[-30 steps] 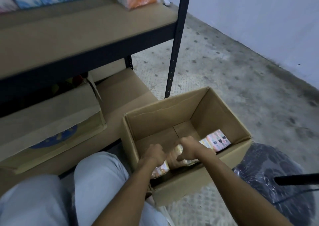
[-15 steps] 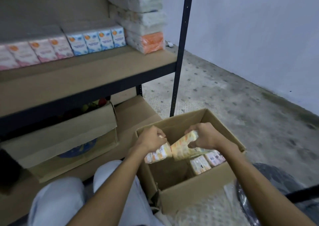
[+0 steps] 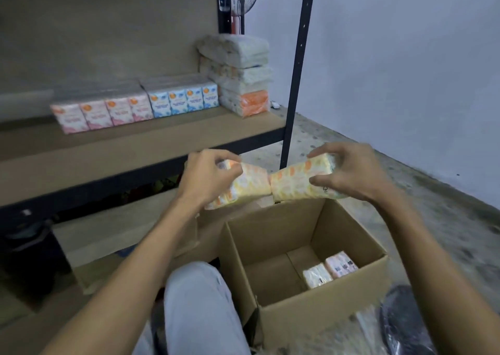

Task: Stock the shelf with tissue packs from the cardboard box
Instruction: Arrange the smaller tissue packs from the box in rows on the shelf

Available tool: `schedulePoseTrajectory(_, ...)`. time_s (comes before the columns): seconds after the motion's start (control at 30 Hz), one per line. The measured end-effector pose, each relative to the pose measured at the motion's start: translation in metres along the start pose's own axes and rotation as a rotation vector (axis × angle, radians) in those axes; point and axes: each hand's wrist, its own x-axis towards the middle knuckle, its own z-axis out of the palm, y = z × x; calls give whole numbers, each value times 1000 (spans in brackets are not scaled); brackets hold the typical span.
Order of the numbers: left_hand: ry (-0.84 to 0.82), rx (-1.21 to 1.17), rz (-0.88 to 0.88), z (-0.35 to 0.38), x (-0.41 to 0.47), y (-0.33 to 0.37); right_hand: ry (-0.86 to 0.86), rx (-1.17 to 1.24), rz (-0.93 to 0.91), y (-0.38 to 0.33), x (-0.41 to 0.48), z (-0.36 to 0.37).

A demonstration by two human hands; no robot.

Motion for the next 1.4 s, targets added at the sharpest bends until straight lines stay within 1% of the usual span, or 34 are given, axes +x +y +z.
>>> schedulePoseTrajectory(0.1, 86, -34, 64, -27, 2, 12, 83, 37, -61, -24, 4, -18)
schedulePoseTrajectory(0.2, 187, -82, 123, -52, 8, 18, 167, 17, -142, -42, 12, -29)
schedulePoseTrajectory(0.37, 328, -49, 204, -89, 12, 29, 257, -2, -236, -63, 23, -43)
schedulePoseTrajectory(0.5, 417, -1, 263, -114, 15, 23, 323, 83, -293, -72, 33, -40)
schedulePoseTrajectory(0.63, 474, 47, 294, -133, 15, 7, 364, 186, -344, -82, 51, -17)
schedulePoseTrajectory(0.83, 486, 130, 306, -156, 9, -37, 318, 309, -429, -95, 83, 43)
schedulePoseTrajectory(0.93, 472, 194, 351, -164, 7, -65, 281, 318, -489, -102, 96, 69)
schedulePoseTrajectory(1.07, 428, 238, 367, -175, 9, -103, 192, 324, -509, -107, 115, 91)
schedulePoseTrajectory(1.23, 323, 271, 331, -181, 10, -139, 23, 205, -482, -106, 139, 114)
schedulePoseTrajectory(1.4, 231, 314, 289, -185, 16, -152, -12, 58, -449, -98, 161, 129)
